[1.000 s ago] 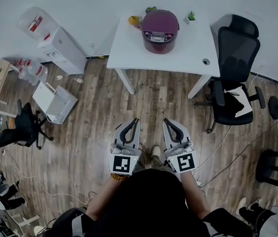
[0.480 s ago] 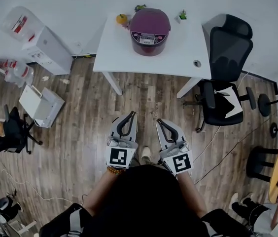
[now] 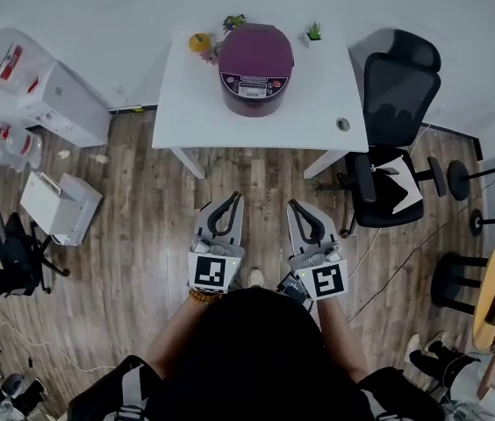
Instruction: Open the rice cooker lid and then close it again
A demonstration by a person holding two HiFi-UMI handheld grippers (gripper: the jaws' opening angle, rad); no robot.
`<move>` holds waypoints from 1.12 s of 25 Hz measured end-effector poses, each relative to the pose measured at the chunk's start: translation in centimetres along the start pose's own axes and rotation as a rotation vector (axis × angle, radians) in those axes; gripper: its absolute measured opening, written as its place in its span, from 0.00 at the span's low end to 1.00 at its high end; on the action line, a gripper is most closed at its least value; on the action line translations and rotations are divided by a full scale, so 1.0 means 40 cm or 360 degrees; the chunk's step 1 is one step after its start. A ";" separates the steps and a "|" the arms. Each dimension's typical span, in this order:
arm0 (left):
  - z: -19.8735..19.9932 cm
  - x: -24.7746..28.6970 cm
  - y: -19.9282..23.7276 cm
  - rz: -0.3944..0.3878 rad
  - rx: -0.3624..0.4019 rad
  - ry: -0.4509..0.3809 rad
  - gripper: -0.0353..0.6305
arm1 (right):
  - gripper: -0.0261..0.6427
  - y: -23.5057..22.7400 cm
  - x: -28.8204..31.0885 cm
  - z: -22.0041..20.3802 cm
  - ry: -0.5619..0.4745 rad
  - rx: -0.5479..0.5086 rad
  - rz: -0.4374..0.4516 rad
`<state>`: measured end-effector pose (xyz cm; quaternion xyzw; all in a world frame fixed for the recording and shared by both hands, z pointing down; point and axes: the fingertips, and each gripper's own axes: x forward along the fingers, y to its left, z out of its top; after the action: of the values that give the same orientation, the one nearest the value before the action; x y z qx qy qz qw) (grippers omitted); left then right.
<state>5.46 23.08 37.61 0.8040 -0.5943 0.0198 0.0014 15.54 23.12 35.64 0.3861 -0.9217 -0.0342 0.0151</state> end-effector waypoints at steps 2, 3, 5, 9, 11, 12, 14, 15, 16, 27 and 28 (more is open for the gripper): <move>0.005 0.028 0.036 -0.0017 0.0013 -0.0014 0.11 | 0.08 -0.013 0.043 0.011 -0.0007 -0.0038 -0.0037; 0.007 0.041 0.056 -0.0023 0.0013 -0.0017 0.11 | 0.08 -0.018 0.065 0.016 -0.0008 -0.0046 -0.0052; 0.012 0.067 0.099 -0.0029 0.0008 -0.0026 0.11 | 0.08 -0.027 0.105 0.011 0.0029 -0.0051 -0.0070; 0.017 0.112 0.192 -0.0028 0.0000 -0.0045 0.11 | 0.08 -0.048 0.194 0.009 0.0049 -0.0081 -0.0112; 0.018 0.132 0.235 -0.0032 0.0000 -0.0060 0.11 | 0.08 -0.058 0.234 0.018 0.0038 -0.0116 -0.0141; 0.016 0.138 0.253 -0.0035 -0.0002 -0.0063 0.11 | 0.08 -0.062 0.248 0.016 0.0051 -0.0129 -0.0150; 0.005 0.152 0.286 -0.0046 0.0000 -0.0047 0.11 | 0.08 -0.073 0.270 0.008 0.0076 -0.0156 -0.0172; -0.005 0.164 0.301 -0.0054 0.0008 -0.0027 0.11 | 0.08 -0.081 0.282 0.006 0.0077 -0.0168 -0.0189; -0.015 0.180 0.315 -0.0061 0.0016 -0.0006 0.11 | 0.08 -0.090 0.294 0.007 0.0071 -0.0175 -0.0209; -0.067 0.336 0.381 0.0009 0.0030 0.0118 0.11 | 0.08 -0.284 0.410 -0.078 0.0143 -0.0079 -0.0250; -0.069 0.354 0.390 0.0024 0.0042 0.0131 0.11 | 0.08 -0.312 0.428 -0.077 0.0129 -0.0071 -0.0249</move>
<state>-5.38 5.04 40.49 0.7979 -0.5996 0.0607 0.0150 12.55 2.04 37.80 0.4576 -0.8863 -0.0401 0.0584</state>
